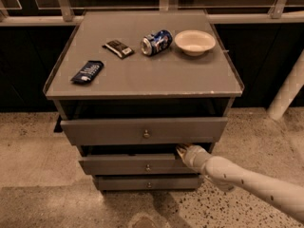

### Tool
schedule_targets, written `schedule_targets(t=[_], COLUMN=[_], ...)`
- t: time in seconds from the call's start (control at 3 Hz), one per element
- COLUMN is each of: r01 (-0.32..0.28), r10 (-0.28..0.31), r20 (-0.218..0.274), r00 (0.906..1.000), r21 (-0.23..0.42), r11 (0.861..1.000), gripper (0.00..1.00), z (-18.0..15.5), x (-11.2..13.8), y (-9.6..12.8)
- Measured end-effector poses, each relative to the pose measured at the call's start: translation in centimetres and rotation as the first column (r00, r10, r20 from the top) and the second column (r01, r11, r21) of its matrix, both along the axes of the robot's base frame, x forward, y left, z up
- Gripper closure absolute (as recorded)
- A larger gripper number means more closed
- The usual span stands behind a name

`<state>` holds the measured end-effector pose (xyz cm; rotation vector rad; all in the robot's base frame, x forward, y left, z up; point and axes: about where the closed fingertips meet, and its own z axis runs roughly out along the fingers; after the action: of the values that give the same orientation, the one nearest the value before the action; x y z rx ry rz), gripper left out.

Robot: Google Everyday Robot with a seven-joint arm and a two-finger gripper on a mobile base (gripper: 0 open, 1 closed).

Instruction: Open middle drawer

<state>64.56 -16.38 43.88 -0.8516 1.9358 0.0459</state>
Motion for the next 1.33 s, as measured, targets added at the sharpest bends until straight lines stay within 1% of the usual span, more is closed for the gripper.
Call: schedule_targets(t=[0.33,0.67,1.0,1.33], r01=[-0.030,-0.030,-0.042,-0.082], r10=[0.031,0.031,0.045,0.092], r20=[-0.083,-0.084,-0.130,-0.215], r00=[0.9961,0.9960,0.9905,0.9723], r21=[0.015,0.015,0.027,0.054], r11=[0.999,0.999,0.999,0.995], gripper=[1.00,1.00,1.00,1.00], z=[-0.7,-0.4,-0.4,-0.7], x=[-1.5,-1.5,-2.3,-4.6], y=[0.1,0.1,0.7,1.2])
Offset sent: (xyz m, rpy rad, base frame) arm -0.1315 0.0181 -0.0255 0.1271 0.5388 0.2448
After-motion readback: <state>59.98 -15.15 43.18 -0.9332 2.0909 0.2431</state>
